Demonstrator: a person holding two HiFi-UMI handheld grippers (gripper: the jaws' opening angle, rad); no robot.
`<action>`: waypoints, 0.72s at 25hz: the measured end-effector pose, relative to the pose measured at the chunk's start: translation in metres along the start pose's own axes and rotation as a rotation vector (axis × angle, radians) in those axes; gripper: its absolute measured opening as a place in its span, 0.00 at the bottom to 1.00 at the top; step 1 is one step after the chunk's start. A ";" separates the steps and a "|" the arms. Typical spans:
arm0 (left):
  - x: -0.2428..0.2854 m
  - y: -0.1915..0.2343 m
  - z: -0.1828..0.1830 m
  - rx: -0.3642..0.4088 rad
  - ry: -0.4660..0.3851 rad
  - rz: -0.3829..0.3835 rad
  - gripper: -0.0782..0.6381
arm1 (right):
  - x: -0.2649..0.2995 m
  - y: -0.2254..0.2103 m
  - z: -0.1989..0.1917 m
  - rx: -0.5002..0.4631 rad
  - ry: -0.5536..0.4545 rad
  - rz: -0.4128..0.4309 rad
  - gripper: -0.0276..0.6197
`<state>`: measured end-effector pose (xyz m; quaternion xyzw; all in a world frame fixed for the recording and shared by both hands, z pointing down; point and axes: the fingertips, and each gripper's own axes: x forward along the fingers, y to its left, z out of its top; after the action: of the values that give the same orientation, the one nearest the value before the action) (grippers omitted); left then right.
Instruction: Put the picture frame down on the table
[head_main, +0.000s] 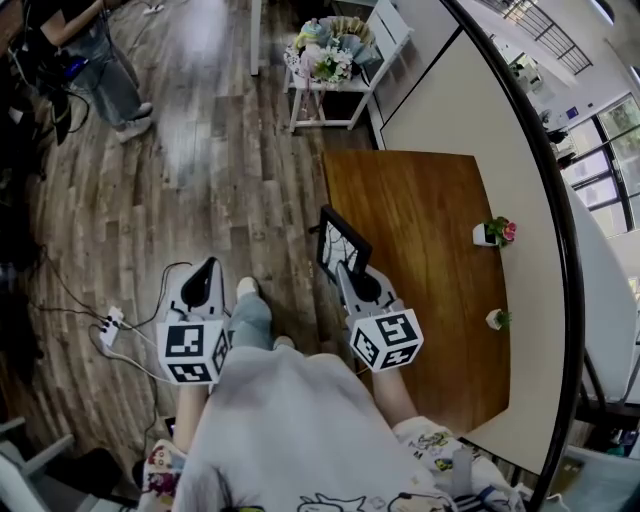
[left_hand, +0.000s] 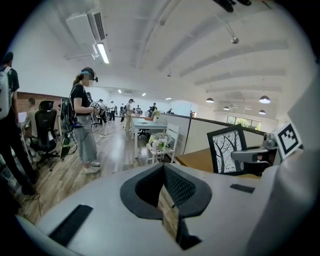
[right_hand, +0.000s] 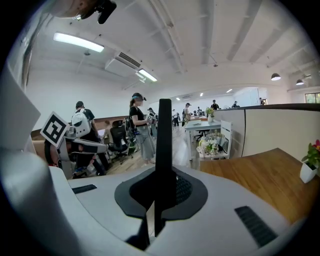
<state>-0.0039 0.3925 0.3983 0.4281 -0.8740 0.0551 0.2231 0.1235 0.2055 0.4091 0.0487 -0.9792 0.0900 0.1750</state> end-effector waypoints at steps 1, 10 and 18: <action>0.008 0.007 0.006 0.003 0.000 -0.004 0.11 | 0.010 -0.001 0.005 0.003 -0.001 -0.005 0.05; 0.070 0.061 0.044 0.039 0.011 -0.031 0.11 | 0.082 -0.014 0.037 0.021 0.001 -0.055 0.05; 0.100 0.098 0.057 0.051 0.026 -0.048 0.11 | 0.124 -0.016 0.047 0.035 0.017 -0.088 0.05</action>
<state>-0.1527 0.3647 0.4004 0.4536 -0.8589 0.0778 0.2246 -0.0063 0.1729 0.4117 0.0938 -0.9730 0.0998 0.1860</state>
